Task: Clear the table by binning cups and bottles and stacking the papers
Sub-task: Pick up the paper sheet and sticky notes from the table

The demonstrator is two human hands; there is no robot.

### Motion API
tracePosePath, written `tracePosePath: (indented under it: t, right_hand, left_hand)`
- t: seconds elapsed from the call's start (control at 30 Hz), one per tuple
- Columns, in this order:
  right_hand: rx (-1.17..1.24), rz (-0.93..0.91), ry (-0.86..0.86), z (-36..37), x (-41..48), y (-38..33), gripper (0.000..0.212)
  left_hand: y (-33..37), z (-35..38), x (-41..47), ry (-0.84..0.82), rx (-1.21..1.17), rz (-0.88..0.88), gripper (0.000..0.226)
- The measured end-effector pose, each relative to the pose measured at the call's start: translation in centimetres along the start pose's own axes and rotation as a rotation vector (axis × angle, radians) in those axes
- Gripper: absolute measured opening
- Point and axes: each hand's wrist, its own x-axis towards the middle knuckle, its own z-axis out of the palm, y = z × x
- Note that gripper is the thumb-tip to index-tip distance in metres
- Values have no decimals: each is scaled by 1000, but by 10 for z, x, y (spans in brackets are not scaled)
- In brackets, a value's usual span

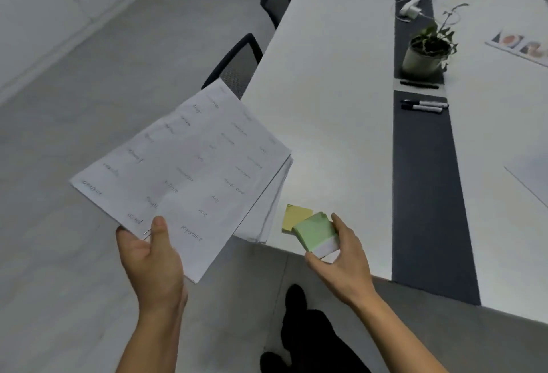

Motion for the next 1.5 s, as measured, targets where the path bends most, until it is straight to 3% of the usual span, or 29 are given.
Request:
tracePosePath:
  t: [0.17,0.33,0.47,0.63,0.83,0.9,0.97,1.07,1.13,1.2,1.27,1.33,1.4,1.47,1.5]
  right_hand:
    - [-26,189,42,47,54,23,93]
    - [-17,352,203,97,93,28,87]
    - [-141,420,325,135,102,29,83]
    - [-354,486,382,165,115,37,69]
    - [-354,635,389,178,128,15,68]
    - [-373,645,329,182,127,15,74]
    - [-366,684,244,185,123,7,95]
    - [-213,630,416,183,125,-35,115]
    - [-86,435,579,172,133,-78,110]
    - [-77,216,595,151,140,-121,103]
    - [-180,52,458,125,146,-158,88]
    - [-230,10,232,100,149,-181,58]
    - [-139,56,58,86,145,-192,18]
    - [-8,112,40,86,137,-190,17]
    - [30,145,60,88,131,-188,19]
  left_hand:
    - [-19,43,58,-53,53,-19,22]
    - [-33,54,107,-93,111,14,23]
    - [-44,57,143,-150,151,-22,24]
    - [-58,71,197,-344,165,-43,26]
    - [-62,76,259,-633,219,-128,18]
    - [-61,75,275,-706,217,-130,16]
    - [-59,70,290,-760,204,-139,19]
    - [-48,66,311,-877,252,-46,20]
    - [-38,73,327,-1013,321,69,19]
    - [-24,86,343,-1228,440,227,20]
    - [-9,104,356,-1447,506,351,28]
    - [5,121,360,-1628,502,403,30]
    - [15,139,361,-1760,469,370,25]
    - [17,152,365,-1856,417,152,21]
    - [18,156,367,-1856,382,15,38]
